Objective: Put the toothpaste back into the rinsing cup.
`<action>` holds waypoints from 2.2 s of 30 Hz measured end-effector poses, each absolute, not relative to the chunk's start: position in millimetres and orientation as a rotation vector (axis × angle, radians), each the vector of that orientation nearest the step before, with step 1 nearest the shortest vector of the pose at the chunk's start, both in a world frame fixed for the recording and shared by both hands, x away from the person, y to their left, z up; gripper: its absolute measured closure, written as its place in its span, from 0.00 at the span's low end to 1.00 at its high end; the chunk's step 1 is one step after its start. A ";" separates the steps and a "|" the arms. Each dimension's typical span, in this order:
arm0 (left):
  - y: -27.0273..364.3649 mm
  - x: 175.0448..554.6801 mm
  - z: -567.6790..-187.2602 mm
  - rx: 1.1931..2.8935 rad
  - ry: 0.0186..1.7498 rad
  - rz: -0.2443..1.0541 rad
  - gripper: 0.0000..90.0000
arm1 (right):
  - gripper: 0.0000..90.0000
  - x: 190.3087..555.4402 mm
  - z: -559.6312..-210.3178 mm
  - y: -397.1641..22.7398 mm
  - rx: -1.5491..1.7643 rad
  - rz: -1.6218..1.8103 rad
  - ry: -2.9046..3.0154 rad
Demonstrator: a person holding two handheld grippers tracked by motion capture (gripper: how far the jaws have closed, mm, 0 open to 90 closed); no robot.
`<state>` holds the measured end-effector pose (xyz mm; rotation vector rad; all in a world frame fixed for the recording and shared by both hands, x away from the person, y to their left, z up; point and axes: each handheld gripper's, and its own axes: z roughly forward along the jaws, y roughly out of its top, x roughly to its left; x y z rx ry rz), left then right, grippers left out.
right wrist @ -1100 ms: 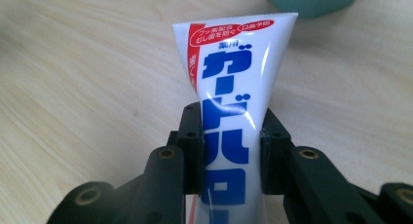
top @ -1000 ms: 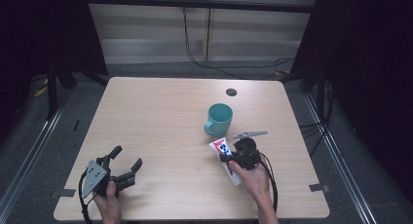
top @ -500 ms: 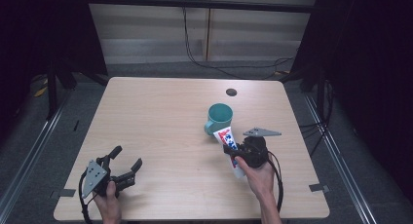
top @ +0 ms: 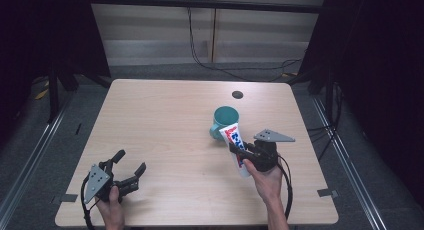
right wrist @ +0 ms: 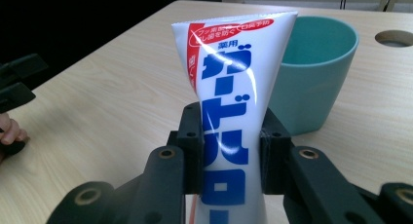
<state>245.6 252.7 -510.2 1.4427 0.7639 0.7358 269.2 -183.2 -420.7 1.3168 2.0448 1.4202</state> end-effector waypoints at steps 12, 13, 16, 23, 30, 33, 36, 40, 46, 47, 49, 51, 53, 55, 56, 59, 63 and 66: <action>252.7 245.6 -510.2 1.443 0.763 0.736 0.17 | 0.76 264.6 -407.0 -185.5 1.255 1.524 1.949; 252.7 245.6 -510.2 1.443 0.763 0.736 0.17 | 0.76 264.8 -405.6 -185.6 1.247 1.528 1.950; 252.8 245.6 -510.2 1.445 0.762 0.737 0.17 | 0.76 265.5 -403.1 -185.3 1.233 1.558 1.944; 252.8 245.6 -510.2 1.446 0.762 0.737 0.17 | 0.76 266.5 -397.1 -183.2 1.208 1.593 1.910; 252.8 245.6 -510.2 1.446 0.761 0.737 0.17 | 0.76 269.1 -392.6 -183.1 1.190 1.612 1.878; 252.9 245.6 -510.2 1.446 0.761 0.737 0.17 | 0.76 270.5 -389.6 -182.9 1.180 1.609 1.870; 252.9 245.6 -510.2 1.447 0.761 0.737 0.17 | 0.76 271.2 -387.3 -183.7 1.180 1.622 1.849; 252.9 245.6 -510.2 1.447 0.760 0.737 0.17 | 0.76 273.7 -383.6 -183.9 1.170 1.616 1.843; 252.9 245.5 -510.2 1.447 0.759 0.736 0.17 | 0.76 281.5 -381.4 -182.8 1.167 1.589 1.836; 252.9 245.6 -510.2 1.447 0.759 0.736 0.17 | 0.76 282.7 -381.7 -182.7 1.168 1.597 1.839; 252.9 245.6 -510.2 1.447 0.759 0.736 0.17 | 0.76 283.9 -381.7 -182.6 1.164 1.599 1.837; 252.9 245.5 -510.2 1.449 0.758 0.737 0.17 | 0.76 287.1 -379.5 -181.4 1.168 1.600 1.839; 252.8 245.5 -510.2 1.450 0.756 0.733 0.17 | 0.76 289.6 -377.1 -181.0 1.162 1.596 1.839; 252.9 245.5 -510.2 1.451 0.755 0.735 0.17 | 0.76 292.2 -374.6 -181.5 1.163 1.599 1.833; 252.9 245.5 -510.2 1.451 0.755 0.735 0.17 | 0.76 293.2 -373.9 -182.0 1.167 1.601 1.836; 252.8 245.5 -510.2 1.450 0.755 0.732 0.17 | 0.76 295.8 -372.3 -182.9 1.173 1.604 1.832; 252.9 245.5 -510.2 1.451 0.755 0.735 0.17 | 0.76 301.9 -368.8 -185.7 1.185 1.605 1.828; 252.9 245.5 -510.2 1.451 0.754 0.735 0.17 | 0.76 307.7 -364.9 -188.8 1.195 1.610 1.823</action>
